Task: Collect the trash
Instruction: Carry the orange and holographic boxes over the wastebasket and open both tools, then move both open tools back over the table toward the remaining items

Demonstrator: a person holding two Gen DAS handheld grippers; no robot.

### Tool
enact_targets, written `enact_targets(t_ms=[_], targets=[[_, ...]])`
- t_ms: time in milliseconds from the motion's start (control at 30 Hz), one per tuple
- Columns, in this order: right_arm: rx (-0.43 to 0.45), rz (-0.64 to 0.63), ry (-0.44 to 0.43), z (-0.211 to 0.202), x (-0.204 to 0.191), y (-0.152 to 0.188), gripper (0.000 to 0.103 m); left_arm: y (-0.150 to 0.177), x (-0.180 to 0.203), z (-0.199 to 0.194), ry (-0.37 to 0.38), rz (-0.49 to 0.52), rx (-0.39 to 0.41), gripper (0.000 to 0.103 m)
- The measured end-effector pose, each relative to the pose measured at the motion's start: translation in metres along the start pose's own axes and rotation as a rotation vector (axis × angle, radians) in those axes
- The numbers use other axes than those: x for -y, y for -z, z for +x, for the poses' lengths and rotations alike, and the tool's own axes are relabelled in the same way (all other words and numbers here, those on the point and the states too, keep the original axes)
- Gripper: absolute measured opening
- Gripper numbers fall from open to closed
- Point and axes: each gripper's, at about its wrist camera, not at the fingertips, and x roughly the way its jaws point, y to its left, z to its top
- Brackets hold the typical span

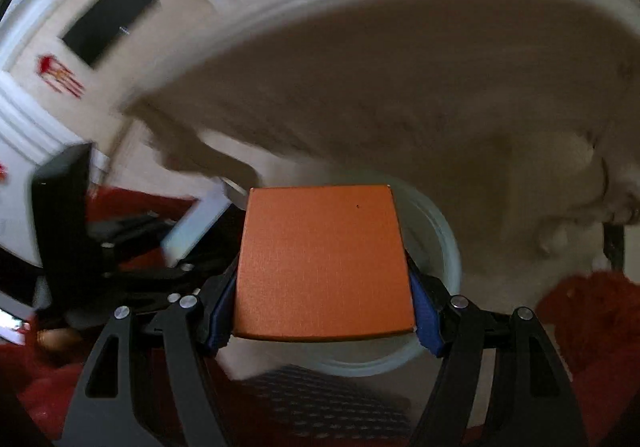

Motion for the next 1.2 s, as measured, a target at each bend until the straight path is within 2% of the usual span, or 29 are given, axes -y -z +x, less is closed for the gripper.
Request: enact_targets(t_ms=[67,167,267,300,333,367,400,433,467,500,700,1033,1133,1200], targets=[[-0.045,0.009,0.063,0.031,0.009,0.000,0.068,0.003,-0.002,0.032,-0.011,-0.017,-0.064,0.041],[-0.103,0.001,0.105,0.062,0.014,0.001,0.068,0.011,-0.007,0.057,-0.016,-0.036,-0.160,0.041],[-0.118,-0.021,0.123,0.074,0.013,-0.002,0.069,0.008,-0.010,0.060,-0.019,-0.047,-0.158,0.043],[-0.120,-0.022,0.125,0.078,0.012,-0.006,0.069,0.008,-0.009,0.060,-0.022,-0.052,-0.154,0.055],[-0.123,-0.022,0.130,0.080,0.012,-0.005,0.070,0.007,-0.009,0.060,-0.032,-0.057,-0.150,0.063],[-0.125,-0.021,0.140,0.082,0.012,-0.006,0.076,0.007,-0.008,0.061,-0.059,-0.056,-0.151,0.076],[-0.124,-0.016,0.153,0.084,0.014,-0.005,0.079,0.007,-0.007,0.062,-0.094,-0.050,-0.148,0.081],[-0.124,-0.006,0.161,0.085,0.016,-0.007,0.085,0.007,-0.005,0.064,-0.098,-0.050,-0.146,0.082],[-0.123,0.003,0.165,0.085,0.015,0.002,0.086,0.007,-0.007,0.063,-0.089,-0.057,-0.147,0.084],[-0.122,0.008,0.165,0.081,0.018,0.014,0.086,0.007,-0.009,0.063,-0.076,-0.064,-0.150,0.086],[-0.134,0.036,0.181,0.077,0.025,0.034,0.088,0.007,-0.010,0.063,-0.079,-0.062,-0.152,0.086],[-0.155,0.002,0.202,0.076,0.025,0.038,0.089,0.010,-0.010,0.069,-0.072,-0.069,-0.174,0.086],[-0.126,-0.028,0.205,0.068,0.018,0.038,0.089,0.010,-0.012,0.065,-0.052,-0.075,-0.166,0.086],[-0.090,-0.065,0.194,0.057,0.009,0.037,0.089,0.011,-0.012,0.055,-0.011,-0.081,-0.139,0.086]])
